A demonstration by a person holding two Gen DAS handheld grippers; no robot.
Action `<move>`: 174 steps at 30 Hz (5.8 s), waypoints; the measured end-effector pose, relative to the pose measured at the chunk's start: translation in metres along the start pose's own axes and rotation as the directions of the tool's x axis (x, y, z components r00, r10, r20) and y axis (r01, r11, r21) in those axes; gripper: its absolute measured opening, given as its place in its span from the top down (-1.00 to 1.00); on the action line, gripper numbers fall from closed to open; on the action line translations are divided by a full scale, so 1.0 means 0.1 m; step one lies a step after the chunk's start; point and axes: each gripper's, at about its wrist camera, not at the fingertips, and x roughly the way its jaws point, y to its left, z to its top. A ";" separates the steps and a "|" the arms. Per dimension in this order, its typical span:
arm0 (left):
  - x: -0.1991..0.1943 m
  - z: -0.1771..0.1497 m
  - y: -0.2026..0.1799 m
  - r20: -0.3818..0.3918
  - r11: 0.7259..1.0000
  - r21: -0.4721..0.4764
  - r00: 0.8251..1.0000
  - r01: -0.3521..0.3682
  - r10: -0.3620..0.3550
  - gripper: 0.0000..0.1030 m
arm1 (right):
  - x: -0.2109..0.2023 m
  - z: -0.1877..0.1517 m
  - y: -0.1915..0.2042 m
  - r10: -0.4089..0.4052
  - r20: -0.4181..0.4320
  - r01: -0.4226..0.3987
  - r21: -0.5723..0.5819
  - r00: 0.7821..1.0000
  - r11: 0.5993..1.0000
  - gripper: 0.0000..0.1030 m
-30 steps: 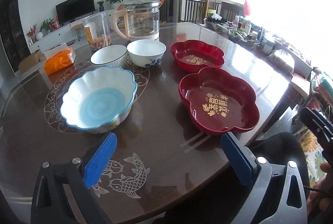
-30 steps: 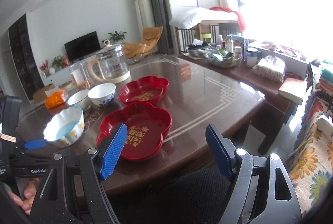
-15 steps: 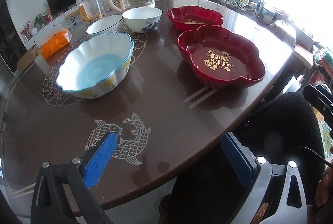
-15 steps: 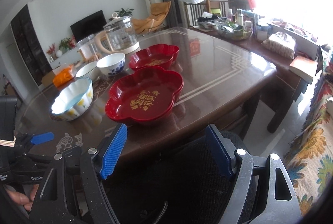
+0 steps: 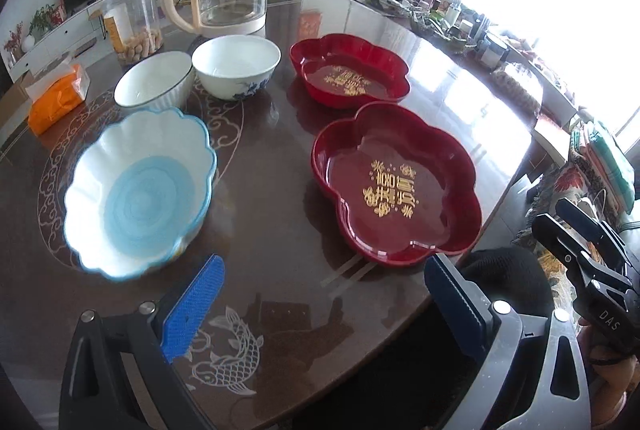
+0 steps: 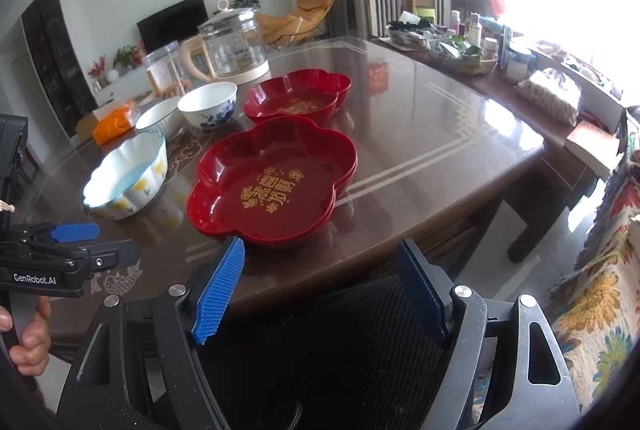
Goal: Organize plates and bowls
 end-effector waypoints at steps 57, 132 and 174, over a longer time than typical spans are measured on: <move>0.08 1.60 -0.01 -0.030 0.999 -0.011 0.999 0.035 -0.036 0.72 | 0.61 1.77 -0.24 0.139 -0.257 -0.124 0.074 0.956 0.990 0.78; -0.10 -0.49 -0.48 0.129 0.997 -0.001 0.989 -0.072 0.071 -0.50 | -0.14 0.03 0.10 -0.115 0.102 0.102 0.123 0.988 0.987 -0.31; -0.55 -0.81 0.05 0.168 0.964 -0.097 0.950 -0.249 0.262 -0.50 | -0.35 -0.35 0.74 -0.102 0.189 0.107 -0.019 0.977 0.994 -0.49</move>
